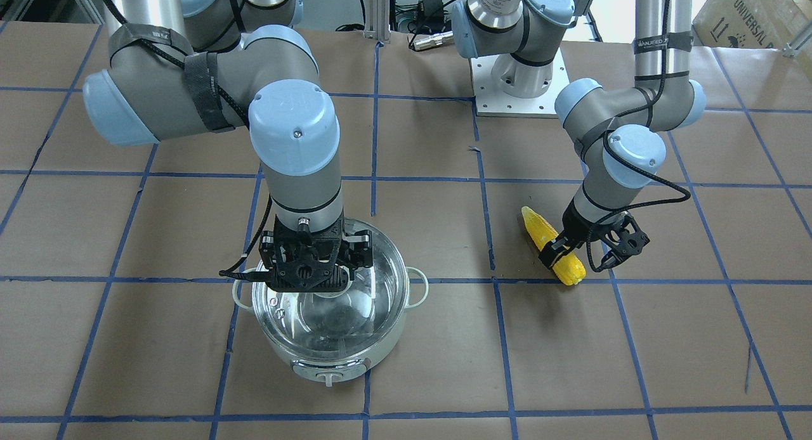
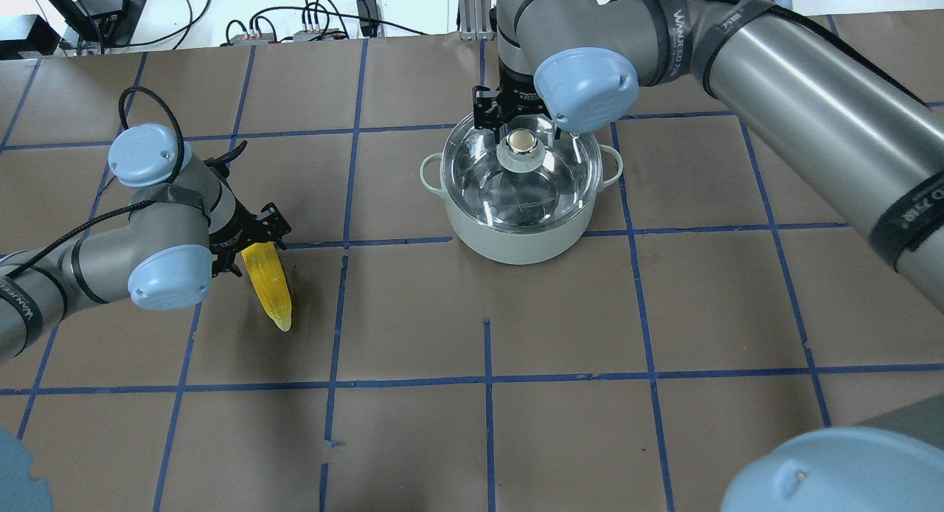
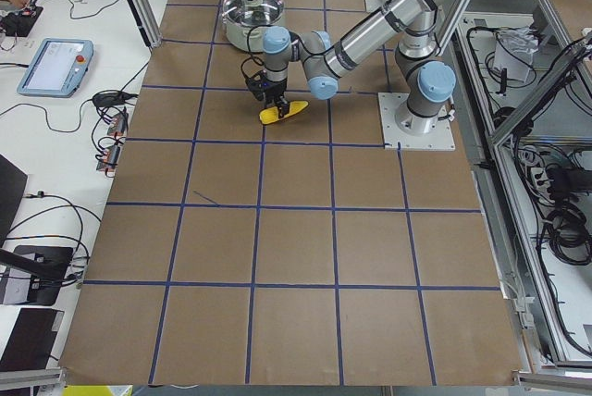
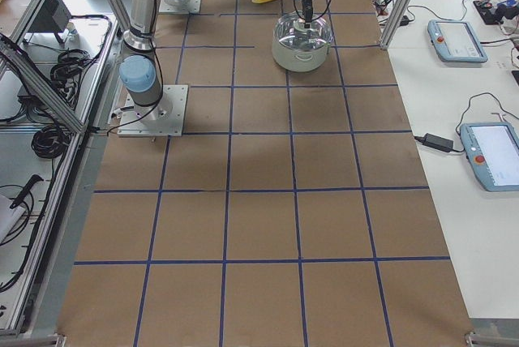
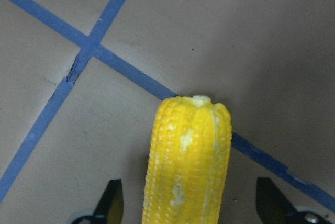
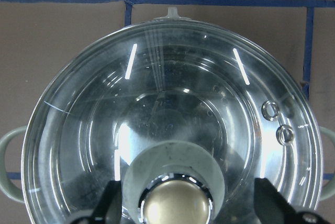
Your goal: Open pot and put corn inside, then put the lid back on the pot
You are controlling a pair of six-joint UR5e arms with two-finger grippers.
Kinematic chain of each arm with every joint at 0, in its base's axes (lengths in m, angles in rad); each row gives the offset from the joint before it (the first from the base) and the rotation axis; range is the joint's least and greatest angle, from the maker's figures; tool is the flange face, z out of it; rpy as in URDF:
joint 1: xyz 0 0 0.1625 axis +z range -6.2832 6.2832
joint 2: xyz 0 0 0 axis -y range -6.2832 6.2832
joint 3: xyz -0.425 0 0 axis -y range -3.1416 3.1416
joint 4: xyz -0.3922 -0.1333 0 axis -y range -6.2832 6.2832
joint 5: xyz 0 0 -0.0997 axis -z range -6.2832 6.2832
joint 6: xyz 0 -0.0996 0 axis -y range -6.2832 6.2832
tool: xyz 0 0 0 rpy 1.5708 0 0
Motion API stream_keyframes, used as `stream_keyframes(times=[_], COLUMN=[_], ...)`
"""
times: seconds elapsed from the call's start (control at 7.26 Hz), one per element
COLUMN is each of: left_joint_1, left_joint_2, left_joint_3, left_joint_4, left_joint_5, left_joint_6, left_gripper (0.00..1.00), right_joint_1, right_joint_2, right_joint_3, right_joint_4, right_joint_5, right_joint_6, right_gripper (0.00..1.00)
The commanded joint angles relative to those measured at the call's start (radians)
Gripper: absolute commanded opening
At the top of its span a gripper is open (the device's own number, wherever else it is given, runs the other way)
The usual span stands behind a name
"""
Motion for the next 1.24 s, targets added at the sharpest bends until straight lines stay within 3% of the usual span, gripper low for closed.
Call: stream_keyframes(times=[0.0,0.28,0.55,0.69,0.83,1.1], left_joint_1=[-0.01,-0.012,-0.014,-0.014,-0.014,-0.036], left_joint_2=[-0.002,0.004,0.07,0.104,0.13,0.17], left_joint_3=[-0.001,-0.007,0.004,0.008,0.031,0.187], left_joint_4=[0.0,0.001,-0.051,-0.09,-0.13,-0.375], left_joint_5=[-0.006,-0.007,-0.003,-0.003,-0.004,-0.007], left_joint_6=[-0.021,-0.021,-0.025,-0.025,-0.025,-0.071], left_gripper=[0.37,0.22,0.2,0.2,0.2,0.2], right_joint_1=[0.005,0.001,-0.002,-0.002,-0.002,-0.002], right_joint_2=[0.001,0.002,0.001,0.002,0.001,0.001], right_joint_3=[0.002,0.008,0.012,0.012,0.008,0.005], right_joint_4=[0.0,0.001,0.001,0.001,0.001,0.003], right_joint_5=[0.0,0.0,0.0,-0.002,-0.002,-0.002], right_joint_6=[-0.006,-0.046,-0.06,-0.06,-0.055,-0.044], right_gripper=[0.89,0.89,0.87,0.82,0.69,0.53])
